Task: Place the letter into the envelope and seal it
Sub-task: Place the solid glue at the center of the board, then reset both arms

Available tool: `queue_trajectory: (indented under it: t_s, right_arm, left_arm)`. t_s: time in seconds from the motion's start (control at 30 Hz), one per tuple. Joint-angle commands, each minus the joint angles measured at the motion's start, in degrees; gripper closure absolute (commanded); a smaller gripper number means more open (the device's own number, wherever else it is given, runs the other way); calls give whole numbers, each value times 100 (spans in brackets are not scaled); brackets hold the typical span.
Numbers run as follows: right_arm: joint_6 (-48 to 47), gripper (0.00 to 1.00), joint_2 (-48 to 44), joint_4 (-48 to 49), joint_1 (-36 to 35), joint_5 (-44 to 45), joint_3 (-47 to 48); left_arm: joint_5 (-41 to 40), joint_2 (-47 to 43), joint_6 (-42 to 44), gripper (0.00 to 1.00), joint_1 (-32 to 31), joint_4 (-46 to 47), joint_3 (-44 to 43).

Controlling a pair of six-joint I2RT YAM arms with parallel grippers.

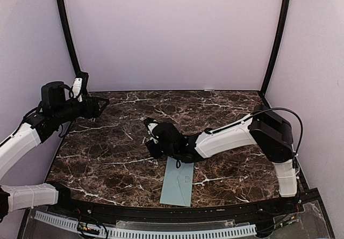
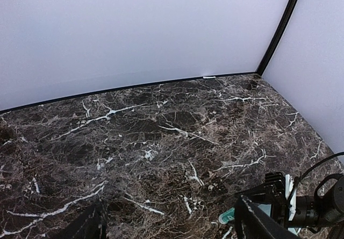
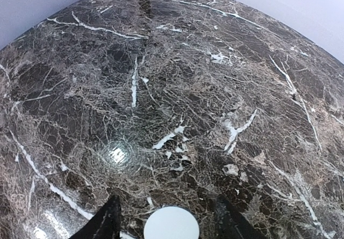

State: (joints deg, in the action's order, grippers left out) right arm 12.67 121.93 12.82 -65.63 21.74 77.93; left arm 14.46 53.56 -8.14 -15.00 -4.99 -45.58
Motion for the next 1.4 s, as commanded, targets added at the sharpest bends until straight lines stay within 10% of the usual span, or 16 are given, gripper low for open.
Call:
queue_trajectory:
  t_s: [0.0, 0.43, 0.7, 1.13, 1.37]
  right_arm:
    - [43, 39, -36, 92, -39, 23, 76]
    - [34, 3, -1314, -745, -23, 19, 91]
    - [531, 1, -2346, -1657, 637, -622, -79]
    - [517, 1, -4341, -1232, 4167, -2034, -2863]
    - [81, 1, -4751, -141, 5908, -2331, -4054]
  left_arm:
    - [83, -21, 3, 21, 24, -45, 58]
    - [128, 263, -766, 20, 24, 204, 90]
    - [-343, 845, -1186, 16, 58, 1691, 651]
    - [753, 2007, -1040, 16, 2480, 4065, 1709]
    - [58, 2080, -356, 14, 2650, 4787, 2284]
